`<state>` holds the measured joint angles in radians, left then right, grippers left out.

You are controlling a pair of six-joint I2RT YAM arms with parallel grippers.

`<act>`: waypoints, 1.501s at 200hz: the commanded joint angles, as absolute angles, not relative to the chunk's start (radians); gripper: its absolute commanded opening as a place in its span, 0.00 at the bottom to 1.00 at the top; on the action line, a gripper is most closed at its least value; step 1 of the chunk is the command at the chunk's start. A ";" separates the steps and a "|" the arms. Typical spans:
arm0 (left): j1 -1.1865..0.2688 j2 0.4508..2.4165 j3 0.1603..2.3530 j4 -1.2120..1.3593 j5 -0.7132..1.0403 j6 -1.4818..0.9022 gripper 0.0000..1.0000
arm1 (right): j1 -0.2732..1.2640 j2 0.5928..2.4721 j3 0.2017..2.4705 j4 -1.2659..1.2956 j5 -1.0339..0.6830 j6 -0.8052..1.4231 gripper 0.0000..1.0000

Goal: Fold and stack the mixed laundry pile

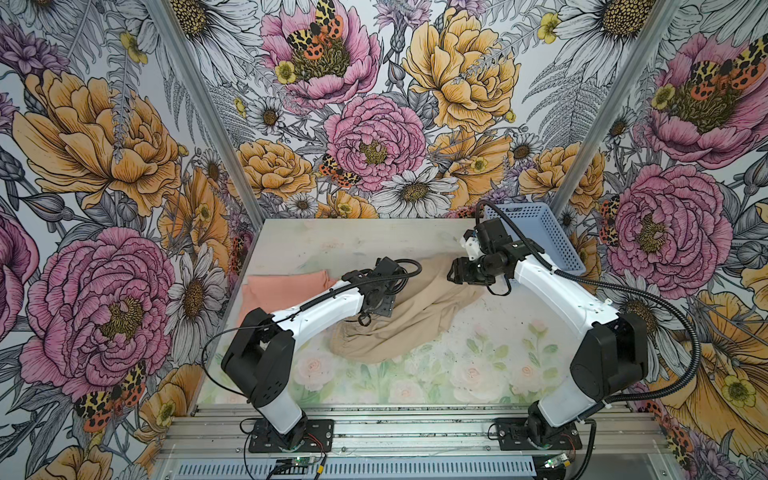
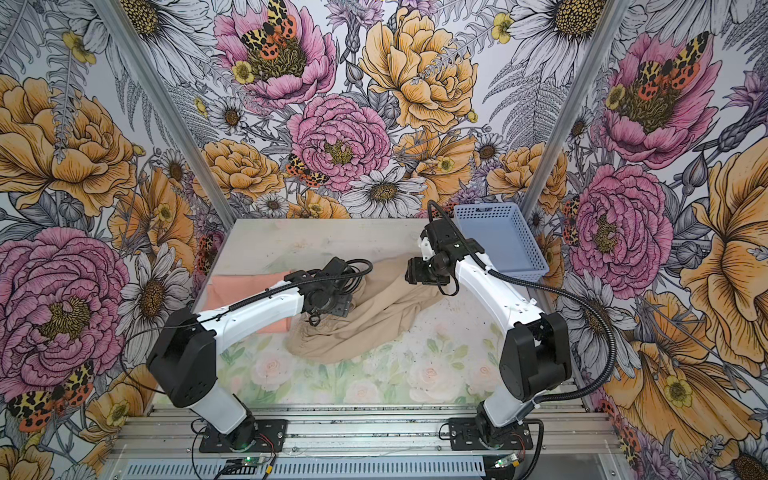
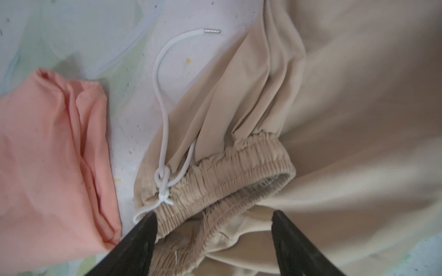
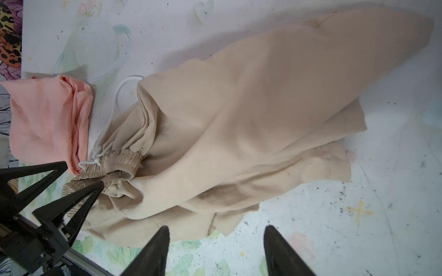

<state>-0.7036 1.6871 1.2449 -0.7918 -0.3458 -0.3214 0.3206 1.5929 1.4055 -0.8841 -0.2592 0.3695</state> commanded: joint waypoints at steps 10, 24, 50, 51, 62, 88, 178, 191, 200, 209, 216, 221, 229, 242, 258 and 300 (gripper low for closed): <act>-0.725 1.775 1.305 -0.775 -0.426 -0.262 0.69 | 0.288 1.506 1.384 -0.836 -0.277 0.376 0.65; -0.728 1.806 1.325 -0.773 -0.445 -0.264 0.67 | 0.274 1.492 1.375 -0.836 -0.284 0.377 0.65; -0.729 1.866 1.341 -0.752 -0.438 -0.267 0.63 | 0.258 1.480 1.362 -0.836 -0.293 0.374 0.65; -0.728 1.867 1.341 -0.750 -0.436 -0.268 0.62 | 0.256 1.481 1.361 -0.836 -0.293 0.373 0.65; -0.728 1.885 1.342 -0.741 -0.426 -0.270 0.59 | 0.249 1.483 1.355 -0.833 -0.293 0.373 0.65; -0.729 1.911 1.342 -0.728 -0.390 -0.270 0.50 | 0.220 1.496 1.336 -0.818 -0.300 0.369 0.65; -0.708 1.810 1.277 -0.731 -0.325 -0.263 0.66 | 0.186 1.510 1.331 -0.803 -0.336 0.371 0.65; -0.708 1.850 1.300 -0.730 -0.324 -0.252 0.66 | 0.187 1.509 1.333 -0.803 -0.335 0.372 0.65; -0.707 1.870 1.318 -0.730 -0.323 -0.241 0.65 | 0.185 1.506 1.333 -0.803 -0.333 0.371 0.65; -0.705 1.885 1.332 -0.731 -0.321 -0.232 0.64 | 0.183 1.502 1.332 -0.802 -0.332 0.372 0.65; -0.703 1.895 1.339 -0.732 -0.321 -0.229 0.63 | 0.183 1.501 1.330 -0.803 -0.332 0.371 0.65; -0.701 1.901 1.343 -0.731 -0.320 -0.228 0.63 | 0.183 1.498 1.329 -0.802 -0.332 0.373 0.65; -0.700 1.908 1.346 -0.729 -0.327 -0.227 0.62 | 0.181 1.494 1.324 -0.803 -0.332 0.375 0.65; -0.698 1.917 1.350 -0.729 -0.342 -0.227 0.60 | 0.181 1.492 1.321 -0.803 -0.331 0.375 0.65; -0.698 1.921 1.354 -0.729 -0.373 -0.230 0.58 | 0.179 1.496 1.313 -0.801 -0.331 0.374 0.65; -0.686 1.912 1.373 -0.726 -0.447 -0.250 0.45 | 0.177 1.535 1.302 -0.772 -0.325 0.374 0.65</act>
<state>-0.7044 1.9228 1.3422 -0.7502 -0.3820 -0.2428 0.1833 1.5085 1.3113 -0.8192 -0.3233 0.3729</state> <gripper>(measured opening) 0.473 0.646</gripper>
